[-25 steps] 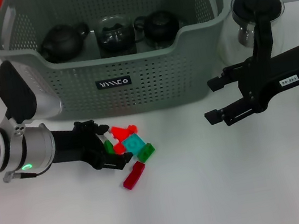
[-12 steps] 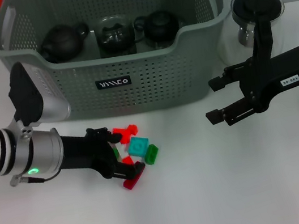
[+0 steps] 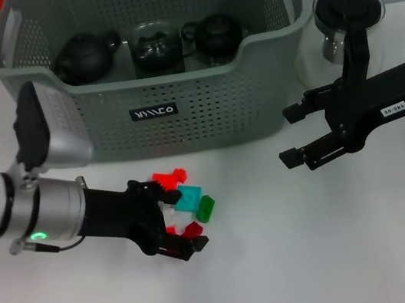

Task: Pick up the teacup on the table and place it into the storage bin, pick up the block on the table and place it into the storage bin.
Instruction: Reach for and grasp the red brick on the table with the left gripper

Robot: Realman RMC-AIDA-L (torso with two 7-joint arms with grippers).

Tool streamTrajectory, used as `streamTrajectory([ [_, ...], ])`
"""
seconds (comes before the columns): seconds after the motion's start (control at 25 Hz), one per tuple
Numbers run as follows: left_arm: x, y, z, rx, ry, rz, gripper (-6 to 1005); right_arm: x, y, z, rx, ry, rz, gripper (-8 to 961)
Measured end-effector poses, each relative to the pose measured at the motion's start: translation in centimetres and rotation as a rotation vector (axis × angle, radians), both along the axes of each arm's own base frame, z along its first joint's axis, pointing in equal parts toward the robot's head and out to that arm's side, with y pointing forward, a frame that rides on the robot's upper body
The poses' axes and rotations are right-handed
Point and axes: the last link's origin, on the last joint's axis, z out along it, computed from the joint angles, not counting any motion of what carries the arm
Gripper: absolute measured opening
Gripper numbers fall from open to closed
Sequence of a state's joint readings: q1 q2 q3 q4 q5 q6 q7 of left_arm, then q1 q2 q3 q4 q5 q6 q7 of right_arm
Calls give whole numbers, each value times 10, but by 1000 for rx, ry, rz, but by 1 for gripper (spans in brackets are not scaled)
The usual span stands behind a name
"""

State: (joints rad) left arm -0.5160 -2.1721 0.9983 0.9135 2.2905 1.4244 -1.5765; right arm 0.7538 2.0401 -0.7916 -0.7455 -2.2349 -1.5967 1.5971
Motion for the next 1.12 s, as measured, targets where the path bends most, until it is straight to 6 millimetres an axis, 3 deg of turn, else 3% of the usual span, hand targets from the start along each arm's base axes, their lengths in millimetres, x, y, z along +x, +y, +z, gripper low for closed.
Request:
streamTrajectory([
  [0.48,22,-17,29,-110,-41,-43,949,1,0,1,3,-1,-2,916],
  [1.12,55,-8,19,-167,219,46,950,-7,4,1,14,22,4,915],
])
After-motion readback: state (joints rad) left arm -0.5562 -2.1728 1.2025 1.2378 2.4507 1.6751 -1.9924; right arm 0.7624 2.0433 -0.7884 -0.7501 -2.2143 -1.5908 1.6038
